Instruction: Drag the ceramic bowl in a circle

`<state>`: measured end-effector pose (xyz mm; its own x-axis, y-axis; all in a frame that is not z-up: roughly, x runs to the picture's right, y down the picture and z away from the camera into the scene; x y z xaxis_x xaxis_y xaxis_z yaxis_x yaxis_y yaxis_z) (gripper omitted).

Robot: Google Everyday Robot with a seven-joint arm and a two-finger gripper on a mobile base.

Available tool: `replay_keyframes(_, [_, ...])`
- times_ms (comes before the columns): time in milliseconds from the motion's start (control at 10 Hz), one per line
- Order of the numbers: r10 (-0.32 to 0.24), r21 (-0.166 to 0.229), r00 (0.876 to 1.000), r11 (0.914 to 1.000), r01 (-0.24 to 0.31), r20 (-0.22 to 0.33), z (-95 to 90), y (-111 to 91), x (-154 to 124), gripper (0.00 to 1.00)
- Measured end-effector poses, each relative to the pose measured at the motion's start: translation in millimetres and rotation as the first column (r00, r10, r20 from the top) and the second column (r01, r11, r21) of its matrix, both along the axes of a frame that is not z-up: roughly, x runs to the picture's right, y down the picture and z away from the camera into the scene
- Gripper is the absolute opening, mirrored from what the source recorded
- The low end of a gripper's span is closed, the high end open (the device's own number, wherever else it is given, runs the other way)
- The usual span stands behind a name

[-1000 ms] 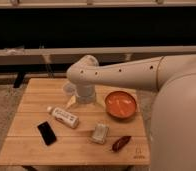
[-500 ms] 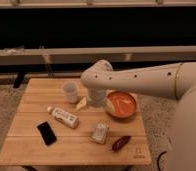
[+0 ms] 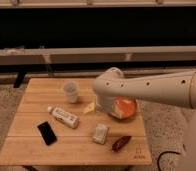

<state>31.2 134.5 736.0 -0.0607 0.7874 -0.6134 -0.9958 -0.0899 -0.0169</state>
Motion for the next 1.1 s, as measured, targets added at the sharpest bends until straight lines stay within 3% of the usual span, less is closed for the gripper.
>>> replay_keyframes(400, [0.005, 0.006, 1.0, 1.0, -0.005, 0.002, -1.5, -9, 5, 1.0])
replay_keyframes(700, [0.007, 0.01, 1.0, 0.9999, -0.007, 0.001, 18.3, -1, 14, 1.0])
replay_keyframes(1100, [0.009, 0.012, 1.0, 0.9999, -0.009, -0.001, 20.6, -4, 21, 1.0])
